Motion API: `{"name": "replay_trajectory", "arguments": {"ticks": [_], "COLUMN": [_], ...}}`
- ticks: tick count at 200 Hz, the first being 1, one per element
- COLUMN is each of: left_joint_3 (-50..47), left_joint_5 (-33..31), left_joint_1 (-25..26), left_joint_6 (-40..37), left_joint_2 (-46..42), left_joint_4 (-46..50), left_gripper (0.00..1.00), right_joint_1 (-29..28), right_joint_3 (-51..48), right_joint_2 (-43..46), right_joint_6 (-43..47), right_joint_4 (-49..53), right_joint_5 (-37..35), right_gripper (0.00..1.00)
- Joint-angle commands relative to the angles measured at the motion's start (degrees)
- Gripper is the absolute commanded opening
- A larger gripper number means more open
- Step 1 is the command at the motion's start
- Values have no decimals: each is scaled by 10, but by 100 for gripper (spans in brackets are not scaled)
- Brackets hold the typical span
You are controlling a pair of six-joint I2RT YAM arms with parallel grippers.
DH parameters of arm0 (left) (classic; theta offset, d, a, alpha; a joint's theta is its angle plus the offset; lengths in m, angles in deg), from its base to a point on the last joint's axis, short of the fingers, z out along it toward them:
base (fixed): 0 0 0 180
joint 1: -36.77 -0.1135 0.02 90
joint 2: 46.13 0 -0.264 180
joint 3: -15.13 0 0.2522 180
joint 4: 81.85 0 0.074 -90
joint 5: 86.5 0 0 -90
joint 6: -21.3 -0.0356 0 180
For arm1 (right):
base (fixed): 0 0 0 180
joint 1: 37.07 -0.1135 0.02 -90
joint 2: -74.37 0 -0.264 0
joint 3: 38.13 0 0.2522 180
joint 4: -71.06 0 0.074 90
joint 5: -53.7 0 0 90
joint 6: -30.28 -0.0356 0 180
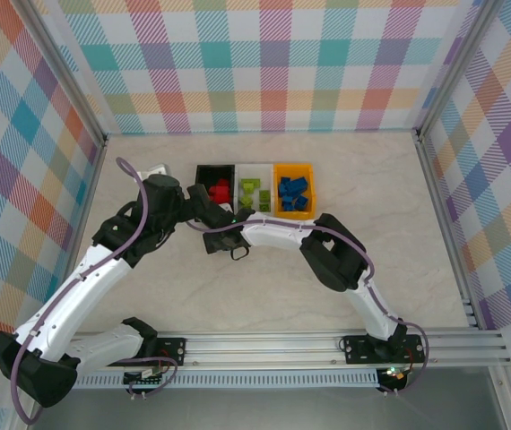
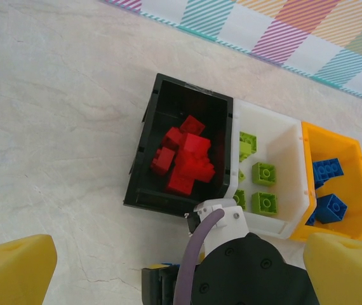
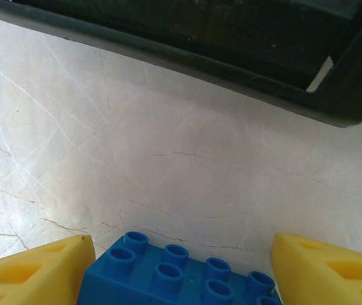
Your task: Sort the legos into containers by color
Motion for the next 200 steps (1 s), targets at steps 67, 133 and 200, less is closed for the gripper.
{"name": "replay_trajectory", "arguments": {"ticks": [67, 133, 200], "left_joint_3": [-7, -10, -46], "left_joint_5": [0, -1, 8], "left_joint_1": [-9, -11, -11], "left_joint_6": [-6, -2, 15], "left_joint_2": [6, 5, -3], "left_joint_4": [1, 2, -9], "left_gripper": [100, 100, 100], "right_joint_1": [-5, 2, 164], "right_joint_3": [-42, -130, -198], "right_joint_2": [65, 185, 282], "right_joint_6": [8, 23, 53], "right_joint_4": [-36, -55, -71], "right_joint_5": [7, -21, 16], "right_gripper": [63, 62, 62]}}
